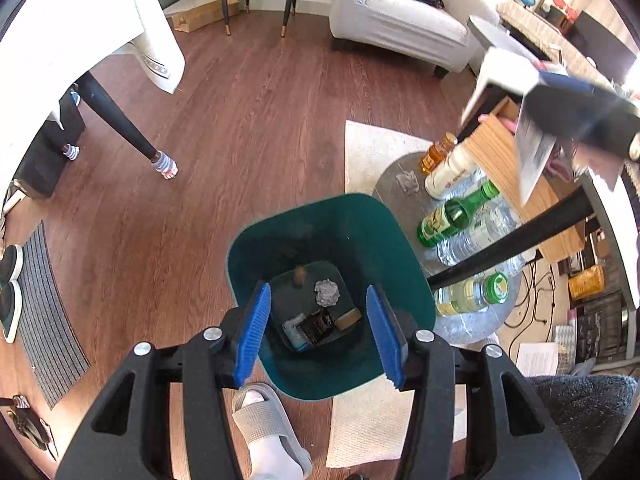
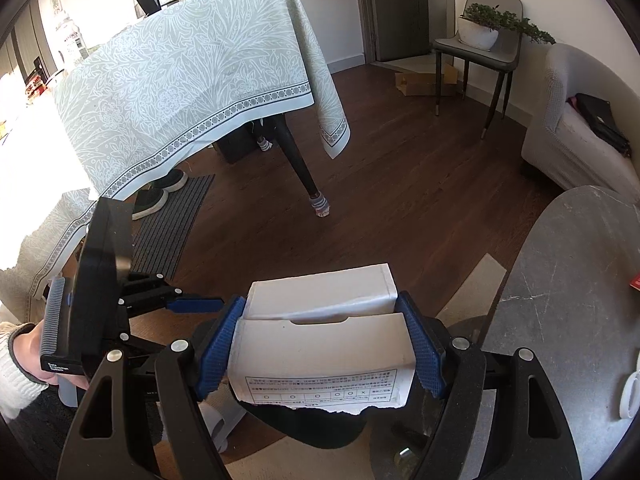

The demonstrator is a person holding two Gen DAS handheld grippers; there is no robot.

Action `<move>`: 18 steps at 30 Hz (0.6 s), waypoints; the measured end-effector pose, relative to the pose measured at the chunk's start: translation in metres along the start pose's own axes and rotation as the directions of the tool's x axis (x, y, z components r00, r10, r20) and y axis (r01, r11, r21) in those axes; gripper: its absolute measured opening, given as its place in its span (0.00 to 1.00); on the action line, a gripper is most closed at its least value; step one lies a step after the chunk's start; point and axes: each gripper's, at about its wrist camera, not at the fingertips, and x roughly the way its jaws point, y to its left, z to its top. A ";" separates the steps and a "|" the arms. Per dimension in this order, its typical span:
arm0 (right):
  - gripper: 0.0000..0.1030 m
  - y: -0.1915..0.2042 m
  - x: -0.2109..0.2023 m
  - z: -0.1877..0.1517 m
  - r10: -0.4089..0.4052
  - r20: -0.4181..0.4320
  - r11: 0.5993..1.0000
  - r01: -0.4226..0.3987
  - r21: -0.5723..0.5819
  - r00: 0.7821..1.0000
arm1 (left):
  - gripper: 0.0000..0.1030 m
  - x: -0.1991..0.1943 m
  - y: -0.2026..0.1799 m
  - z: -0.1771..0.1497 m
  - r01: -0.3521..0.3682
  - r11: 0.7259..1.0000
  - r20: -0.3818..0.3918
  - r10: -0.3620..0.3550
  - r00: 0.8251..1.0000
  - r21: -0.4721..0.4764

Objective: Collect trash
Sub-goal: 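Carry the tape core and tissue box over the green trash bin, then open the left gripper to drop the tape core while the right gripper drops the box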

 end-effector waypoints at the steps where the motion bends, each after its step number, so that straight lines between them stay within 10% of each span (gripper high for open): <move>1: 0.74 0.002 0.004 -0.001 -0.003 -0.009 1.000 0.003 -0.005 1.000 | 0.50 -0.004 0.002 0.001 -0.001 1.000 0.015 0.001 1.000 -0.008; 18: 0.74 0.027 0.058 -0.020 -0.017 -0.153 0.997 0.005 -0.081 0.988 | 0.31 -0.079 0.030 0.032 0.040 0.995 0.248 -0.016 0.969 -0.095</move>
